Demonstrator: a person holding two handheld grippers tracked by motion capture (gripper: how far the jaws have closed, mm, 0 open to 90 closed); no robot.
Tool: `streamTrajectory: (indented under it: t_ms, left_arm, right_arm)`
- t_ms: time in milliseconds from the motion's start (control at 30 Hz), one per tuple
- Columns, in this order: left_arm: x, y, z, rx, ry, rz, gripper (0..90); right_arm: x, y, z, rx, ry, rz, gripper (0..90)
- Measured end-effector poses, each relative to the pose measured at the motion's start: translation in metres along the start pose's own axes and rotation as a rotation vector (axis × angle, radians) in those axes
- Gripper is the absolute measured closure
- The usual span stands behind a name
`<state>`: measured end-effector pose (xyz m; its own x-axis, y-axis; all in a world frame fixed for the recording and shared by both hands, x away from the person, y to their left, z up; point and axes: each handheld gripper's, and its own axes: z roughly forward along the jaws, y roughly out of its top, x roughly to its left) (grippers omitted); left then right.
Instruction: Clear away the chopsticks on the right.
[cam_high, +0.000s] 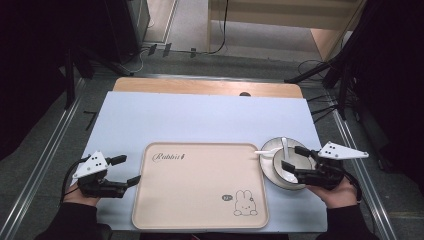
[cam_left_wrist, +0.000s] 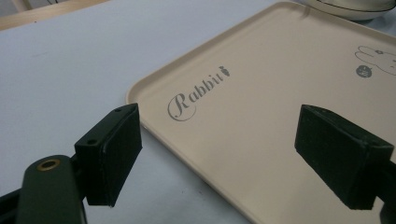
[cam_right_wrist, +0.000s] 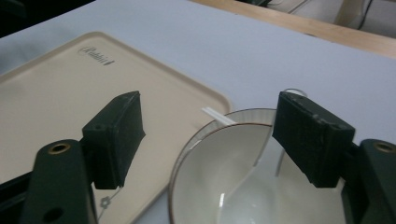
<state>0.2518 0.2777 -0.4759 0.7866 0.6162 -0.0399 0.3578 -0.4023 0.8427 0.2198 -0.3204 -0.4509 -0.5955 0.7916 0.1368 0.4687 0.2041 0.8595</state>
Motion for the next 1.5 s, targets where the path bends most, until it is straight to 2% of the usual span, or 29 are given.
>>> streamTrajectory:
  t_ms: [67,200,233,267,333,467,567,667,800,900,967,1233,1367,1500]
  left_arm:
    - [0.0,0.0,0.0,-0.001,-0.002,0.002,15.3]
    - [0.0,0.0,0.0,0.0,-0.001,0.001,15.3]
    - [0.0,0.0,0.0,0.0,0.0,0.002,15.3]
    - [0.0,0.0,0.0,-0.001,-0.001,0.001,15.3]
    - [0.0,0.0,0.001,-0.001,-0.002,0.002,15.3]
    - [-0.001,0.0,0.001,-0.003,-0.002,0.0,15.3]
    - [-0.001,0.0,0.001,-0.001,-0.002,0.002,15.3]
    - [-0.001,0.0,0.001,-0.004,-0.003,0.002,15.3]
    - [-0.001,0.0,0.001,-0.003,-0.003,0.002,15.3]
    - [-0.001,0.001,0.001,-0.001,-0.003,0.005,15.3]
    - [-0.002,0.001,0.001,-0.008,-0.006,0.002,15.3]
    - [-0.002,0.001,0.001,-0.009,-0.005,0.002,15.3]
    - [-0.002,0.001,0.001,-0.012,-0.01,0.004,15.3]
    - [-0.002,0.001,0.001,-0.013,-0.011,0.003,15.3]
  right_arm:
    - [-0.006,0.002,-0.002,-0.005,-0.004,-0.004,29.9]
    - [-0.024,0.003,-0.002,0.005,-0.072,0.02,32.5]
    - [-0.024,0.003,-0.002,0.005,-0.072,0.02,32.5]
    - [-0.031,0.002,-0.001,0.011,-0.097,0.022,33.6]
    - [-0.035,0.001,-0.001,0.01,-0.104,0.028,34.6]
    - [-0.049,0.002,-0.003,-0.004,-0.152,0.051,37.3]
    - [-0.058,0.001,-0.001,0.007,-0.184,0.073,39.4]
    - [-0.069,-0.002,0.001,0.014,-0.2,0.101,47.2]
    - [-0.086,-0.007,0.004,0.027,-0.189,0.157,67.0]
    - [-0.094,-0.012,0.009,0.073,-0.198,0.159,82.7]
    - [-0.099,-0.015,0.013,0.106,-0.198,0.171,90.0]
    - [-0.115,-0.031,0.028,0.187,-0.163,0.236,90.0]
    - [-0.117,-0.035,0.033,0.238,-0.155,0.235,90.0]
    - [-0.116,-0.036,0.032,0.237,-0.155,0.229,90.0]
